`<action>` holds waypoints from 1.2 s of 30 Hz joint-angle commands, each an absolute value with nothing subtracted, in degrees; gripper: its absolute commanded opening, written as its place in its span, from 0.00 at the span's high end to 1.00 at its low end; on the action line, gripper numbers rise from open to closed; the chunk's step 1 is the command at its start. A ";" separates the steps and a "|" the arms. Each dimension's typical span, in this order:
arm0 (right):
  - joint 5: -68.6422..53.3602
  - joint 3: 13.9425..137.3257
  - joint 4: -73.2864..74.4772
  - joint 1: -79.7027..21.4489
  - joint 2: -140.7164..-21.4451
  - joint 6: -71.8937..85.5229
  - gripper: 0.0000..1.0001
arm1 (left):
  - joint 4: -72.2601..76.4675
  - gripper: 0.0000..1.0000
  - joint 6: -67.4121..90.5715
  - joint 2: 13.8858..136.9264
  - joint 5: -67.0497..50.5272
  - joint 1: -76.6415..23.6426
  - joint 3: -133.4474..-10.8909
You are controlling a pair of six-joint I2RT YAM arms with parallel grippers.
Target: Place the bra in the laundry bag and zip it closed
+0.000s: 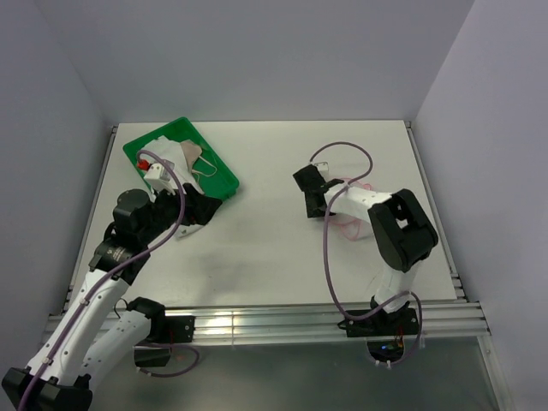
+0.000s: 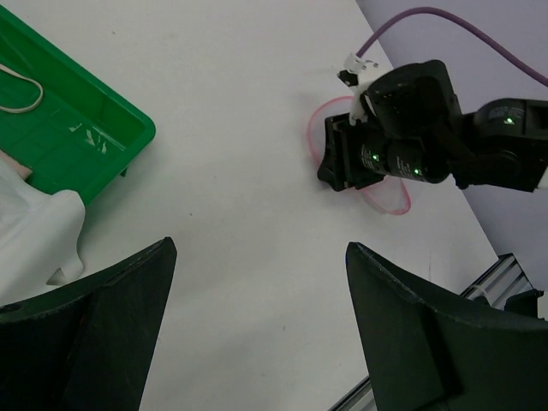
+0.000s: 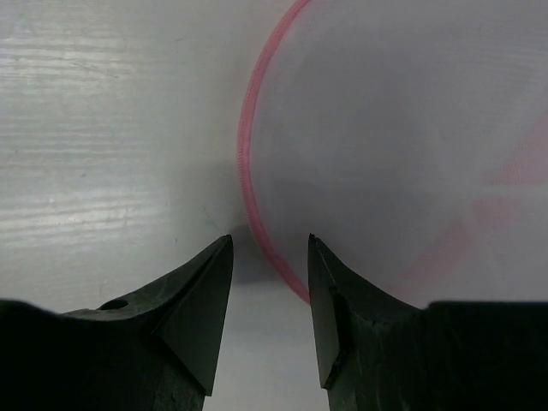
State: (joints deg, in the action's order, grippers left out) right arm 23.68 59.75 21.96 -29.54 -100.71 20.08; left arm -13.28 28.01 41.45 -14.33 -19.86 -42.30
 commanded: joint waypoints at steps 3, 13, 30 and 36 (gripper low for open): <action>26.37 66.88 26.54 -28.57 -106.42 20.83 0.55 | -11.34 0.12 26.54 41.57 -17.93 -19.78 -41.75; 21.97 67.07 23.39 -29.96 -104.78 19.34 1.00 | -10.90 0.12 26.37 40.96 -18.63 -19.60 -41.75; 15.56 54.69 10.55 -36.92 -61.89 17.75 1.00 | -5.99 0.13 34.18 46.75 -22.48 -19.16 -39.82; 15.12 42.22 7.21 -26.82 -55.55 23.89 1.00 | -0.53 0.11 38.58 54.66 -20.76 -25.12 -39.11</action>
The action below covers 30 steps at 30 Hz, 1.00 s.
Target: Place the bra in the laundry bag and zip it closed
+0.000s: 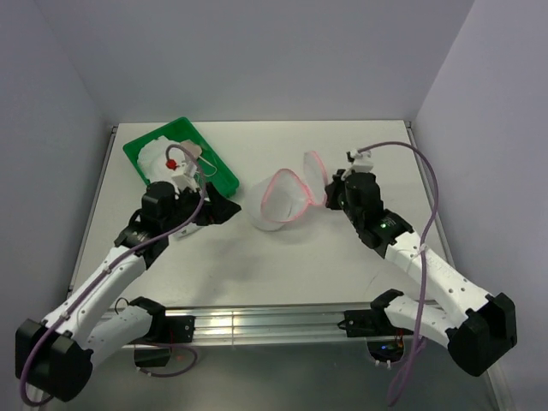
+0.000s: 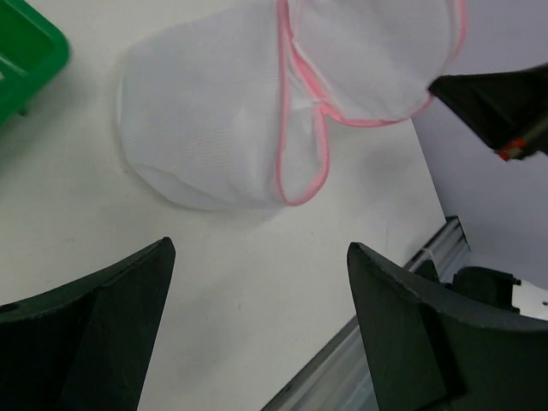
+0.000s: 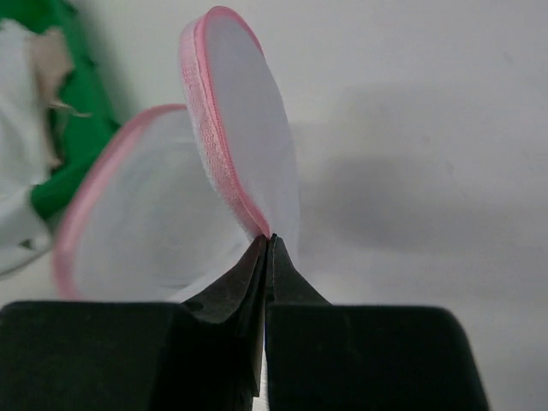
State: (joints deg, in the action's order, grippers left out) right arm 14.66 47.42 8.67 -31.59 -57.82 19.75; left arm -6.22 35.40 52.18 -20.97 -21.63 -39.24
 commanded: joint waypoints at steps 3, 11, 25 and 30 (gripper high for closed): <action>17.57 37.46 8.08 -19.97 -53.27 28.19 1.00 | 4.56 0.11 40.25 59.40 -19.08 -30.66 -39.46; 17.85 34.45 9.05 -11.25 -40.80 30.41 1.00 | 8.17 0.11 40.60 66.53 -15.29 -37.18 -43.24; 5.18 39.13 10.20 -10.38 -41.84 30.67 1.00 | 10.19 0.12 41.31 69.52 -14.94 -38.67 -44.74; 4.22 24.89 0.27 -8.53 -39.29 34.18 1.00 | 11.86 0.11 41.83 70.40 -13.01 -38.94 -44.03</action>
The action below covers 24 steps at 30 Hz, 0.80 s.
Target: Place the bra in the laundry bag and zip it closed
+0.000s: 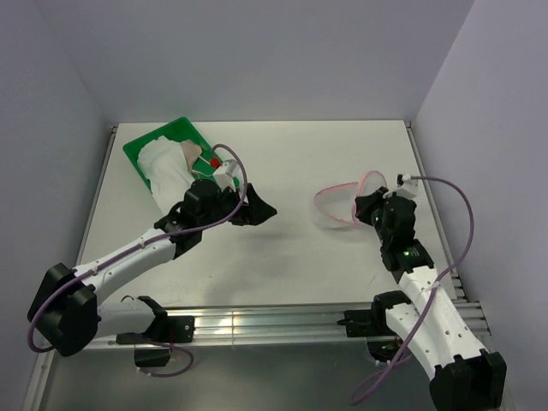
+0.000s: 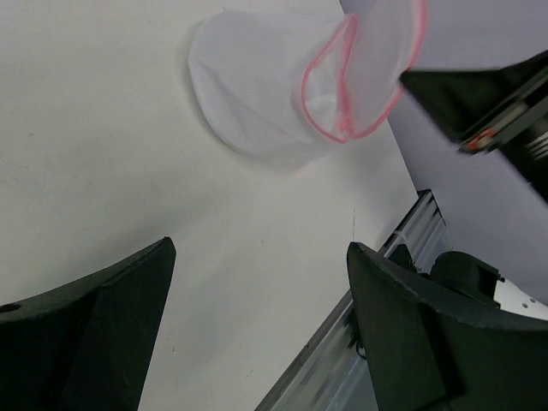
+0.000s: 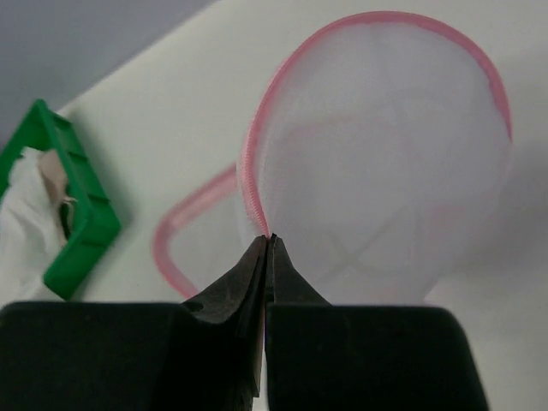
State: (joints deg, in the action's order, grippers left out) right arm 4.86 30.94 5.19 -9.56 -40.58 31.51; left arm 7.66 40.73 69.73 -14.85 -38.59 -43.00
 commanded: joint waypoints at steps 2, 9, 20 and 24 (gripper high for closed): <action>6.22 20.59 0.26 -8.09 -37.11 37.77 1.00 | 13.44 0.11 42.27 72.24 -13.18 -39.20 -44.30; 12.74 18.89 4.11 -6.50 -34.18 40.87 0.35 | 15.12 0.11 42.36 76.72 -13.18 -40.60 -45.70; 2.65 29.88 3.96 -7.46 -30.60 37.36 0.08 | 7.66 0.11 38.76 71.64 -4.41 -41.22 -46.41; 4.90 33.39 6.31 -10.37 -35.23 33.67 0.07 | 4.22 0.11 37.27 68.91 -0.35 -41.22 -46.15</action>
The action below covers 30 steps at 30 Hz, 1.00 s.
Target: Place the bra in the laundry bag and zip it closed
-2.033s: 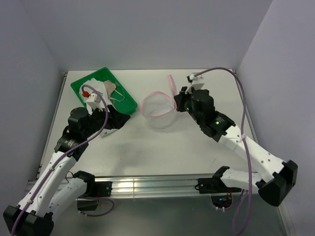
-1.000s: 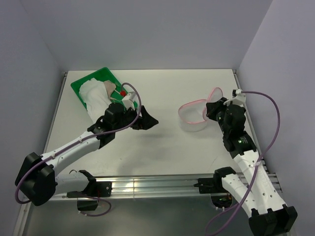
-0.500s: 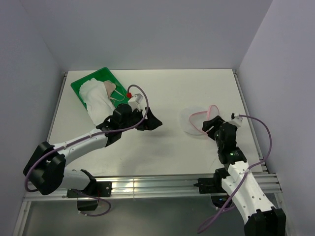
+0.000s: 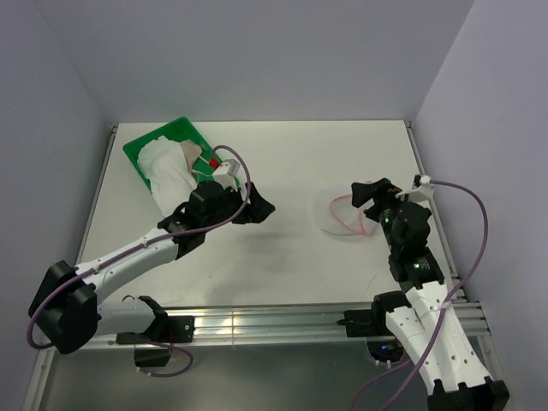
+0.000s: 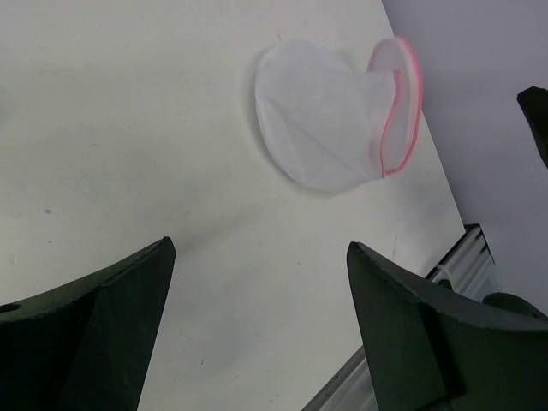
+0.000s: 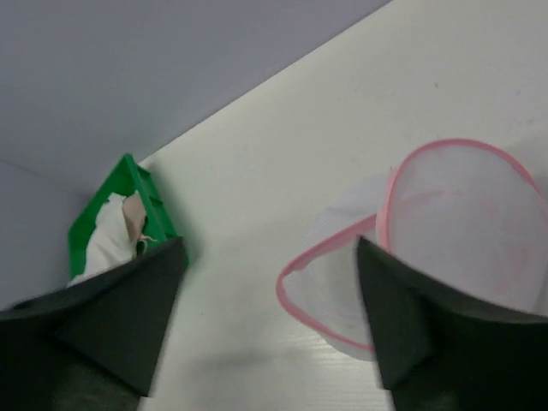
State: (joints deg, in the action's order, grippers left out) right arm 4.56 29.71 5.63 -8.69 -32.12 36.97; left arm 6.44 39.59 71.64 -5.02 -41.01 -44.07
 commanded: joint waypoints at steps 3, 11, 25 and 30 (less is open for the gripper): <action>8.17 34.28 9.84 -10.89 -40.51 30.24 0.56 | 5.53 0.12 37.96 69.43 -1.31 -41.13 -46.58; 8.96 36.92 12.39 -16.00 -50.97 31.46 0.90 | 9.94 0.12 37.45 83.57 -10.53 -41.39 -59.31; 15.55 34.19 8.26 -13.62 -58.18 32.96 0.88 | 2.29 0.07 27.43 114.43 -23.28 -45.44 -91.22; 17.48 34.02 8.00 -13.54 -58.01 32.96 0.88 | 1.14 0.11 25.75 118.38 -25.75 -46.67 -93.86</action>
